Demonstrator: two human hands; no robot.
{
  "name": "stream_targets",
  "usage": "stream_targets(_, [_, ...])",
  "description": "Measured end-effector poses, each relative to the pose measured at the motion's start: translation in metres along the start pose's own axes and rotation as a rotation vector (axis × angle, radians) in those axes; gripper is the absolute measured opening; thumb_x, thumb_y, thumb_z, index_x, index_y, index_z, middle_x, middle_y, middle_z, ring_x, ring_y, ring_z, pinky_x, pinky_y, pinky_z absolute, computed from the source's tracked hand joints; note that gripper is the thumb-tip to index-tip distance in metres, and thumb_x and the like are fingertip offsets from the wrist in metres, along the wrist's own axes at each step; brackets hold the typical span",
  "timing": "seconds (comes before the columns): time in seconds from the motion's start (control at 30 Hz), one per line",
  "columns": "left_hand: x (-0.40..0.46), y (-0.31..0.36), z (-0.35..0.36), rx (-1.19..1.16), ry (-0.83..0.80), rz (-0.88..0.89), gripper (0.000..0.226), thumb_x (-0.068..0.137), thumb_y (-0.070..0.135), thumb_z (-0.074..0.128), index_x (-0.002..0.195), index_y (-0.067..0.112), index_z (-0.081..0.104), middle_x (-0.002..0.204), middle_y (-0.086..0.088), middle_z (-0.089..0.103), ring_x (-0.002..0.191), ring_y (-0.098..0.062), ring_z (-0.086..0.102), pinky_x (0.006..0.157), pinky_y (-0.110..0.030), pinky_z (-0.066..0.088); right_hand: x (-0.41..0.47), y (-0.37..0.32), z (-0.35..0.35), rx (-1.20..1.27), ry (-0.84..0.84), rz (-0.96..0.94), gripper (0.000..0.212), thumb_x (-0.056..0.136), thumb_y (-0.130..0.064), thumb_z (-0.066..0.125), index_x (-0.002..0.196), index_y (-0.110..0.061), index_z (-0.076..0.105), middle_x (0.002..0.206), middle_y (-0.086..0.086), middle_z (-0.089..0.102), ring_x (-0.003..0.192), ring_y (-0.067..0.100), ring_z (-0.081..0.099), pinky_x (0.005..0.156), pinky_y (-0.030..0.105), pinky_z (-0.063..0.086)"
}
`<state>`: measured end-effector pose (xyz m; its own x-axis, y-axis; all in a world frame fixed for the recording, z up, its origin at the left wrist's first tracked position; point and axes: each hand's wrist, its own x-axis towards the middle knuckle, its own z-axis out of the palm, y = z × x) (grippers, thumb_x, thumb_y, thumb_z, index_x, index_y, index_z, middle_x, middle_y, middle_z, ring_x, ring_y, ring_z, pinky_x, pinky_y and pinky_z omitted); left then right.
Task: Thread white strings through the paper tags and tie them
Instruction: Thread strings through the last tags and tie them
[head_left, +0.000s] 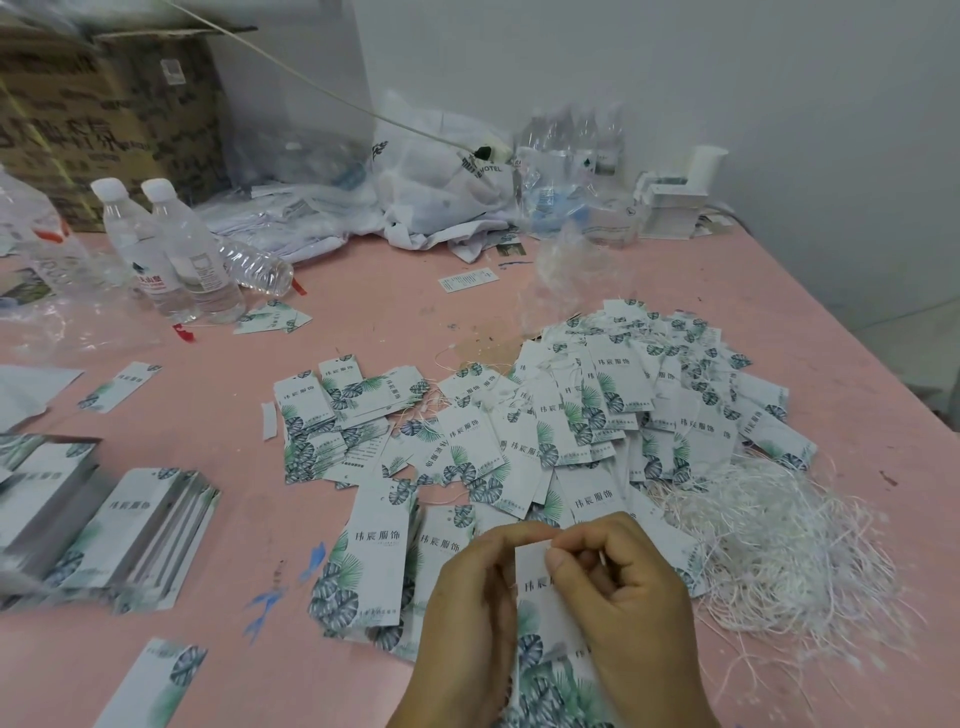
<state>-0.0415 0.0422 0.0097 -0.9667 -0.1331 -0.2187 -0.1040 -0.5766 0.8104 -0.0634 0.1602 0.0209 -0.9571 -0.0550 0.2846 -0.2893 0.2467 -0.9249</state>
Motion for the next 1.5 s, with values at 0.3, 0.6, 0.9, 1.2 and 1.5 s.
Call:
stream_targets(0.3, [0.004, 0.006, -0.002, -0.138, -0.043, -0.098, 0.032, 0.065, 0.003, 0.076, 0.093, -0.012, 0.072, 0.100, -0.040, 0.066, 0.091, -0.044, 0.071, 0.076, -0.039, 0.061, 0.007, -0.005, -0.006, 0.150, -0.077, 0.131, 0.029, 0.074, 0.002, 0.078, 0.071, -0.026, 0.071, 0.065, 0.003, 0.062, 0.056, 0.004, 0.050, 0.053, 0.014, 0.044])
stream_targets(0.6, [0.002, 0.002, 0.002, -0.033, 0.038, -0.079, 0.012, 0.070, 0.013, 0.076, 0.076, 0.005, 0.069, 0.077, -0.027, 0.064, 0.069, -0.028, 0.059, 0.059, -0.032, 0.050, 0.008, -0.011, -0.007, 0.156, -0.155, 0.205, 0.028, 0.074, 0.001, 0.078, 0.072, -0.027, 0.074, 0.060, -0.008, 0.059, 0.052, 0.002, 0.046, 0.052, 0.013, 0.042])
stream_targets(0.9, [0.002, 0.010, 0.005, -0.140, 0.151, -0.141, 0.009, 0.083, 0.008, 0.059, 0.084, 0.005, 0.051, 0.092, -0.029, 0.072, 0.082, -0.037, 0.071, 0.072, -0.041, 0.059, 0.019, 0.002, -0.021, 0.039, -0.203, 0.339, 0.031, 0.093, -0.015, 0.061, 0.094, -0.045, 0.068, 0.073, 0.002, 0.064, 0.057, 0.010, 0.051, 0.056, 0.026, 0.045])
stream_targets(1.2, [0.013, -0.001, -0.003, -0.162, 0.201, -0.081, 0.025, 0.098, 0.004, 0.043, 0.075, 0.008, 0.049, 0.065, -0.012, 0.050, 0.056, -0.025, 0.055, 0.055, -0.032, 0.050, 0.019, 0.007, -0.028, -0.464, -0.576, 0.178, 0.028, 0.087, -0.013, 0.057, 0.098, -0.038, 0.063, 0.090, -0.014, 0.052, 0.079, -0.007, 0.051, 0.069, 0.008, 0.039])
stream_targets(1.5, [0.009, 0.004, -0.001, -0.142, 0.176, -0.068, 0.035, 0.099, 0.007, 0.047, 0.066, 0.011, 0.059, 0.066, -0.013, 0.056, 0.061, -0.026, 0.061, 0.064, -0.038, 0.056, 0.029, 0.000, -0.041, -0.270, -0.635, 0.291, 0.026, 0.086, -0.007, 0.061, 0.074, -0.029, 0.069, 0.079, -0.014, 0.058, 0.067, 0.008, 0.054, 0.066, 0.017, 0.043])
